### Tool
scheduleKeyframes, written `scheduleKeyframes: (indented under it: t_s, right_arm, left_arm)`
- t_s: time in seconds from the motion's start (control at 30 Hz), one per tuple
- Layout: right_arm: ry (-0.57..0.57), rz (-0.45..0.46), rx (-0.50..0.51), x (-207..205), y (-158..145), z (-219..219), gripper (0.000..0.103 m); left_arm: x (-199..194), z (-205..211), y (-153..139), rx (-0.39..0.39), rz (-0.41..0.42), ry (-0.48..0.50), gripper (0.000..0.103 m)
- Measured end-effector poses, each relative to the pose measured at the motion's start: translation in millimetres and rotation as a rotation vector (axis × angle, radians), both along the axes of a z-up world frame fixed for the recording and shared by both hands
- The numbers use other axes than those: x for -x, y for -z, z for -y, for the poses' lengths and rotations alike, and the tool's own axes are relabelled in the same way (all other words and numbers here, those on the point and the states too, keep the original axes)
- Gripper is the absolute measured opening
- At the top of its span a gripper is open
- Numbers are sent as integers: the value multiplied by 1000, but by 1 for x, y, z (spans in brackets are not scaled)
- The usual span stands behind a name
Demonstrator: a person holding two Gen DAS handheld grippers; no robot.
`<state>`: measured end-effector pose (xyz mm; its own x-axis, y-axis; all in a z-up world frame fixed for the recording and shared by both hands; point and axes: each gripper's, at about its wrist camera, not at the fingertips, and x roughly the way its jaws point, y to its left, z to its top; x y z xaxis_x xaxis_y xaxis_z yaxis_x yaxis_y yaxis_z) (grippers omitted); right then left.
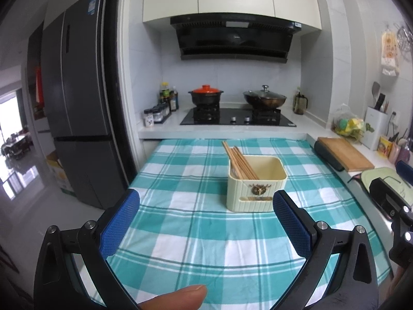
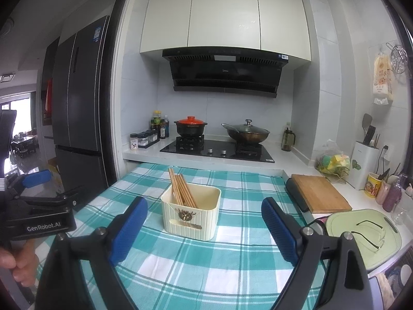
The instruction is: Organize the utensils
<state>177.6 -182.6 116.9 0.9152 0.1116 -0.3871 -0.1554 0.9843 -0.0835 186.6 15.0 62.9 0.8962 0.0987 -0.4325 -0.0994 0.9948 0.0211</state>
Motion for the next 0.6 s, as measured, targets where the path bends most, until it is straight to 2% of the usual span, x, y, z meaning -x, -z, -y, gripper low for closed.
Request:
scheduleKeyframes:
  t_s: [0.3,0.4,0.6]
  right_arm:
    - [-22,-131,-18,1,15,-11,92]
    - [-19,-130,-25,3,15,-11,92]
    - [-15,-110,-32,10,7,-12,92]
  left_arm:
    - [10,-9,0,45,-19,-8,103]
    - [10,-9,0,23,-23,-41,103]
    - [12,-7,-1,6,-23,-41,103]
